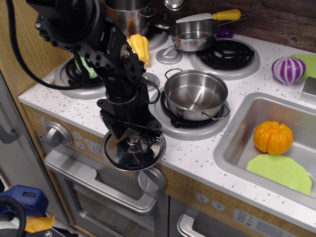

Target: Put lid on pot or pan

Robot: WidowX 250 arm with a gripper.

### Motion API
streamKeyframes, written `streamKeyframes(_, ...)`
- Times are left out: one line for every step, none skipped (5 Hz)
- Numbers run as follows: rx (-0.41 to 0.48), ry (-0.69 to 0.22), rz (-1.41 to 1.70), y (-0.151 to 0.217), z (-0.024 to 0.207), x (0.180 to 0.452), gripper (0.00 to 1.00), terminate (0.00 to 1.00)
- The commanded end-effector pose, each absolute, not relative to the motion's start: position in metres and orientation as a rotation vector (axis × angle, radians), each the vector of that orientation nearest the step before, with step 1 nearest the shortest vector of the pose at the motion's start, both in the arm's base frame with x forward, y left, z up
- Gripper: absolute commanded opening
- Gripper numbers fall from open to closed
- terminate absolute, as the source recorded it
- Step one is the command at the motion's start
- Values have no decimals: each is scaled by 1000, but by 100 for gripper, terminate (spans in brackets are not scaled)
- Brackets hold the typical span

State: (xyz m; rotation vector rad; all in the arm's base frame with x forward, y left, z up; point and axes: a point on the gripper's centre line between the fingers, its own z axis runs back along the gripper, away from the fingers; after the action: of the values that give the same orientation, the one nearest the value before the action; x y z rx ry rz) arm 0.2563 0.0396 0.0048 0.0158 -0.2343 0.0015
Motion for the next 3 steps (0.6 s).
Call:
streamKeyframes(-15,-252,33,46,6,260,0,0)
streamKeyframes(-12,-252,39,45,7,260,0,0)
streamKeyframes(2,-249,39,43,13,263,0,0)
